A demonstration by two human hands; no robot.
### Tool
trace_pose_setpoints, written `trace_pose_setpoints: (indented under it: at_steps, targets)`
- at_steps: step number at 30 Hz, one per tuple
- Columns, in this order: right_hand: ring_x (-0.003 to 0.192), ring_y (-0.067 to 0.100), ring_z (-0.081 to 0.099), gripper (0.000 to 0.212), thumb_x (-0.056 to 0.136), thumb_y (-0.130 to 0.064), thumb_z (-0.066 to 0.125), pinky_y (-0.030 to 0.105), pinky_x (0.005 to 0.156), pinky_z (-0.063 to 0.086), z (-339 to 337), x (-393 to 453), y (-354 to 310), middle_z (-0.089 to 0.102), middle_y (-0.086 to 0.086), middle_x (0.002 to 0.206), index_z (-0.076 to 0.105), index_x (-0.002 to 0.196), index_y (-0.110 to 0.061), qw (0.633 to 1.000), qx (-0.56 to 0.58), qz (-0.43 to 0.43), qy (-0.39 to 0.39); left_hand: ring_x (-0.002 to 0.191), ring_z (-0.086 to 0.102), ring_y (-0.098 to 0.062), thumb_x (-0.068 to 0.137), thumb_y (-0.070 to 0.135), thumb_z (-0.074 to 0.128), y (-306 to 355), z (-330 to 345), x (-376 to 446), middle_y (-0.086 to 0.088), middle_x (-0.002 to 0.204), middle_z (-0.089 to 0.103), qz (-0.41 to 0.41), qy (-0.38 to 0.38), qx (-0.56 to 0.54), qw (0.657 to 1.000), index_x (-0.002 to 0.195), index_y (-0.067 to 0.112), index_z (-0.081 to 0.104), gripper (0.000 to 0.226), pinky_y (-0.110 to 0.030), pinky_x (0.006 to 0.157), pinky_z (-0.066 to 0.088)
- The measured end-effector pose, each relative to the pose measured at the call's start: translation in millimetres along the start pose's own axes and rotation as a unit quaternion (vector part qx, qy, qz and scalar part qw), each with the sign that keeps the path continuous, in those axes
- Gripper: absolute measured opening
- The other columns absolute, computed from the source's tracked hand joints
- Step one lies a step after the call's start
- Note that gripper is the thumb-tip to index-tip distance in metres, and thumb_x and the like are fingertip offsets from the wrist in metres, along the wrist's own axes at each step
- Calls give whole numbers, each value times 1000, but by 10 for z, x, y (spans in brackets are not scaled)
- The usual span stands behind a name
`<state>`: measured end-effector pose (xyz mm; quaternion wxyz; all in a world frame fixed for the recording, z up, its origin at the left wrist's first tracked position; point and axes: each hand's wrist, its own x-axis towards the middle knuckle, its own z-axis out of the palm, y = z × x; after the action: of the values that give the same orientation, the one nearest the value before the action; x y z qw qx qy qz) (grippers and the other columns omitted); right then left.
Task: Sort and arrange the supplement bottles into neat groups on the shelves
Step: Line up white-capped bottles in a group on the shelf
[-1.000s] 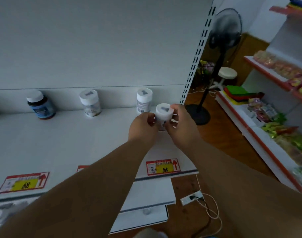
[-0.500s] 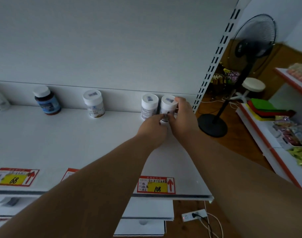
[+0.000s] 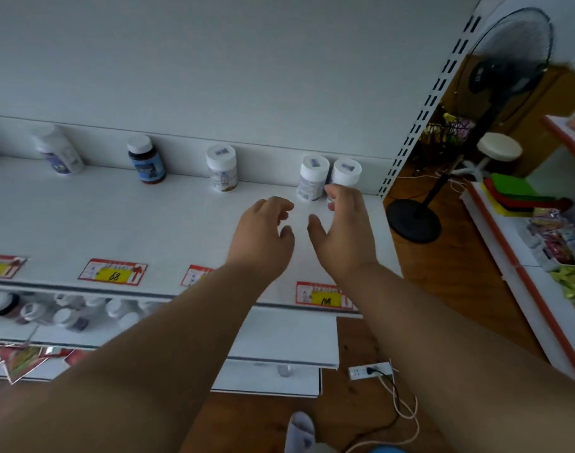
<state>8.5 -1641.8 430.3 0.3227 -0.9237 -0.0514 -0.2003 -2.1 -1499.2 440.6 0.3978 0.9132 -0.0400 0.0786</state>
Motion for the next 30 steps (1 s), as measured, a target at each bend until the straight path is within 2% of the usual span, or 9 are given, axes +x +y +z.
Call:
trace_pose_setpoints:
  at_steps: [3,8,11,13,16,18,21,25,30]
  targets:
    - [112,21,56,47,88,-20,68,34,90,49,155,-248,-568,52,10,128,49,130,-11,999,27,-22,-1,103,55,-10,92,11,61,-366,-507,-336,6,114,59,15,29,-2,999,127,20,58,36,-20,90,44]
    - [94,4,49,45,84,-17,72,1,80,33,778,-791,-1903,54,6,119,53,124,-9,992,91,-86,-12,96,57,-15,85,4,66,-1323,-1829,-1079,5,106,59,21,106,20,994,119,16,63,37,-32,87,50]
    - [97,6,50,44,84,-17,71,9,84,36,1321,-1135,-2802,52,5,120,53,124,-11,980,135,-129,-72,96,58,-19,84,5,66,-1921,-2716,-1569,0,106,61,-15,147,71,986,118,13,64,36,-28,85,46]
    - [104,9,52,44,87,-19,69,17,89,40,1642,-1300,-3367,49,3,123,51,127,-14,970,153,-148,-120,98,57,-17,84,7,66,-2266,-3234,-1839,0,107,61,-57,160,94,981,119,15,64,36,-26,86,43]
    - [106,11,52,44,87,-20,67,21,91,41,2106,-1448,-4104,48,1,121,51,128,-15,952,168,-191,-172,96,51,-11,85,10,65,-2799,-3827,-2176,5,104,59,-108,186,123,969,120,17,63,36,-23,87,39]
    - [104,13,52,42,87,-18,67,21,91,41,2440,-1486,-4538,49,1,116,52,126,-12,939,178,-224,-190,96,51,-12,86,10,65,-3144,-4152,-2342,9,101,54,-135,214,131,959,119,18,63,34,-24,85,40]
    - [98,5,47,41,86,-19,68,13,87,38,3017,-1539,-5128,44,-7,112,53,124,-15,916,202,-266,-221,95,53,-12,86,13,65,-3657,-4616,-2563,10,101,54,-179,256,143,939,117,19,64,32,-29,84,46]
    - [101,9,50,41,87,-24,66,25,86,44,3772,-1717,-6020,41,-11,110,51,125,-19,876,226,-316,-286,98,56,-15,85,11,63,-4275,-5313,-2965,6,104,60,-241,288,174,910,117,20,65,33,-34,89,49]
    - [98,4,50,41,88,-29,65,23,83,47,4549,-2104,-7235,46,-9,114,48,126,-25,833,247,-360,-340,103,53,-8,90,14,61,-4943,-6214,-3538,13,108,57,-310,321,199,873,120,25,63,32,-30,92,50]
